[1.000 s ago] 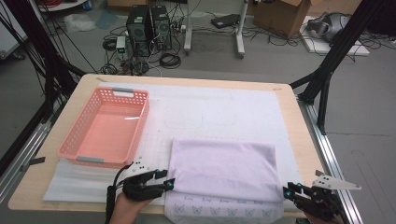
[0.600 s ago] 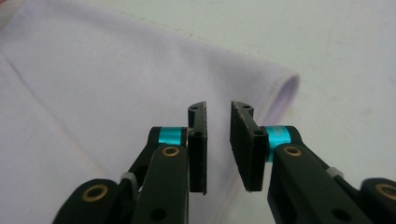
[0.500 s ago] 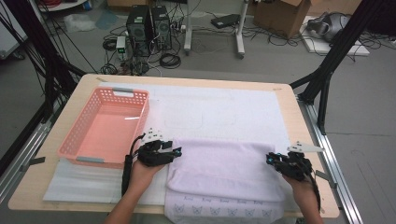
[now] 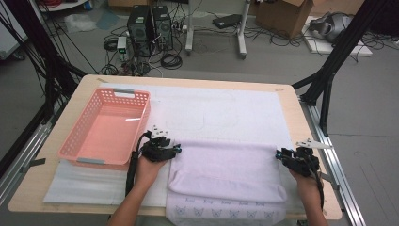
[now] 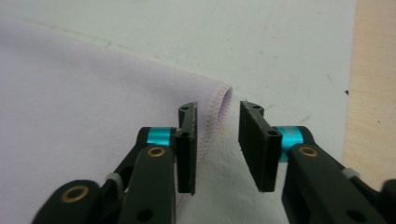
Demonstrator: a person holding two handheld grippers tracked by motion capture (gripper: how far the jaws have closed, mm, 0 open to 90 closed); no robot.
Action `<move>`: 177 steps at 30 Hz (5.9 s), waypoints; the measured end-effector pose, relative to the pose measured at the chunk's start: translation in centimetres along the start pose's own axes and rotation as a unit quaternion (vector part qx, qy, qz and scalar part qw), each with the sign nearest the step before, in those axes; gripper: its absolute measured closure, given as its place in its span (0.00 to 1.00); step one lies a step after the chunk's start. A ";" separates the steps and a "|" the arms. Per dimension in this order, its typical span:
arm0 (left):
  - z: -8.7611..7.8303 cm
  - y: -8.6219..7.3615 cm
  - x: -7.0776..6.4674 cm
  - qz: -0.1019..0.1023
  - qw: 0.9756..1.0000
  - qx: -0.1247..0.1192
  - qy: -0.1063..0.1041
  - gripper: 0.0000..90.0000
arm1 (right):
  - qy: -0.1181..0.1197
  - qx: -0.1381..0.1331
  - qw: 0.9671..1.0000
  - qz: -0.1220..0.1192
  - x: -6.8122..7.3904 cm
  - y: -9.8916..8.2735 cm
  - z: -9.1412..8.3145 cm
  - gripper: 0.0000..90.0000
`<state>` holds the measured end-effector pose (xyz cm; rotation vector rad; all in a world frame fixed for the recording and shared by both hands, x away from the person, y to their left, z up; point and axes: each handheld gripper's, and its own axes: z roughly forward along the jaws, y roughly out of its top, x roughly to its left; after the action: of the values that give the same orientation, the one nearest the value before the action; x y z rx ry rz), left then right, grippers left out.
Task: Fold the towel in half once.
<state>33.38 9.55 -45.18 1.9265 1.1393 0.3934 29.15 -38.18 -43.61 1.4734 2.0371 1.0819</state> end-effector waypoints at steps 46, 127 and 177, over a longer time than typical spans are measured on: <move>2.2 9.8 3.9 -0.026 0.997 -0.069 0.024 0.96 | 0.013 -0.048 0.996 -0.075 -0.6 8.6 4.7 0.95; -7.2 -5.2 -4.0 0.048 0.989 -0.072 -0.117 0.56 | 0.110 -0.013 0.990 -0.088 4.4 -3.7 -6.0 0.62; -9.0 -4.5 -3.1 0.007 0.986 -0.112 -0.124 0.48 | 0.073 -0.007 0.996 -0.052 4.1 -4.6 -7.6 0.73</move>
<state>23.51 12.55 -42.95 1.7326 0.8817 0.2681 19.49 -37.72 -42.02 1.2993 2.1734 1.1902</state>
